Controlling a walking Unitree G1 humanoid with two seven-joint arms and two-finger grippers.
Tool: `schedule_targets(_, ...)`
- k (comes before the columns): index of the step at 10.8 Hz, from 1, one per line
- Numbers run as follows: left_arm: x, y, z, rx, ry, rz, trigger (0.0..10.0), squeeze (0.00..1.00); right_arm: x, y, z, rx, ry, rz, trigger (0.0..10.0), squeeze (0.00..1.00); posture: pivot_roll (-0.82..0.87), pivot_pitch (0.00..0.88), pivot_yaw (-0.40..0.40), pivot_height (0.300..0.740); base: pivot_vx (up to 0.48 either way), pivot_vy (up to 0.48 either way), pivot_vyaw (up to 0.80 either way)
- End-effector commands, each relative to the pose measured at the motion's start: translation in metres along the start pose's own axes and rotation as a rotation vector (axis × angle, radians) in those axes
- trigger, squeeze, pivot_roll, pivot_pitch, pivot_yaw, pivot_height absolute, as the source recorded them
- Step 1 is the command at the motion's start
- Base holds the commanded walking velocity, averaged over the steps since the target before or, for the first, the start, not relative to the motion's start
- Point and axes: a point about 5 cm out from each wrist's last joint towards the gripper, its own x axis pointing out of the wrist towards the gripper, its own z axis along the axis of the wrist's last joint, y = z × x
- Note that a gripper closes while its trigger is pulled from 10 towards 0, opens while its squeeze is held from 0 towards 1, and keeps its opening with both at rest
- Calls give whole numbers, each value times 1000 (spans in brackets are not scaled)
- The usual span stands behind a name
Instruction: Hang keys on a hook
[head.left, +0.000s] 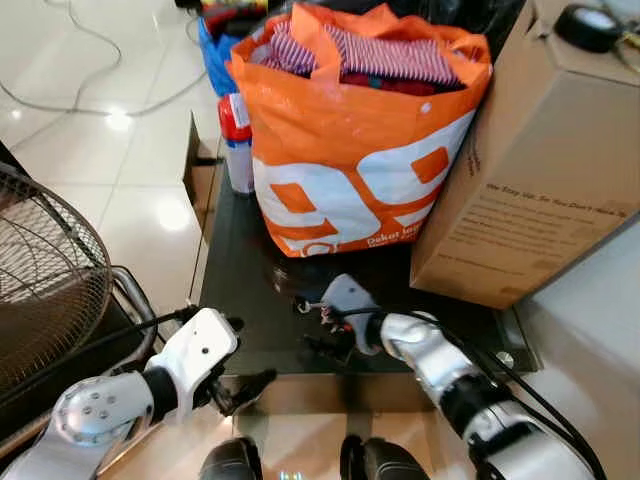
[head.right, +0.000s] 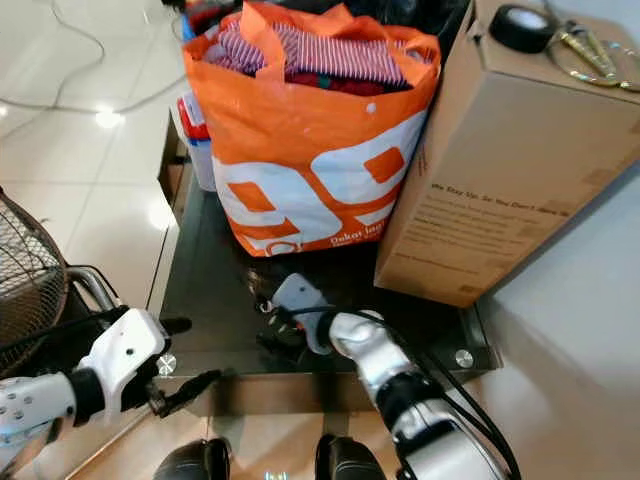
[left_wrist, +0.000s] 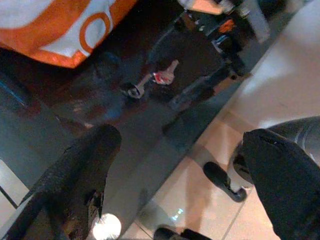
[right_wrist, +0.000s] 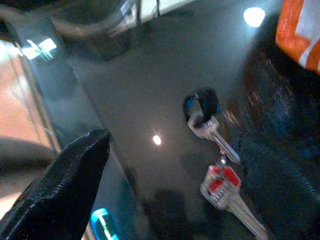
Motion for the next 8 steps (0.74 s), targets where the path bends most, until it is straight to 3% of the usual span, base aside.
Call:
schedule_targets(1,-4,-2,2,2,-1,-13,10000,0,1,-3,-1,-23,42,-27,10000,0,-15,234,-80,740,0,0,0)
schedule_targets(5,-23,-12,-2,-19,36,7,10000,0,6,-7,5,-67,73,-47,10000,0,-4,264,-125,740,0,0,0)
schedule_targets(8,-28,-18,-1,-32,43,12,10000,0,2,-12,-6,-117,163,-47,10000,0,-7,264,-140,740,0,0,0)
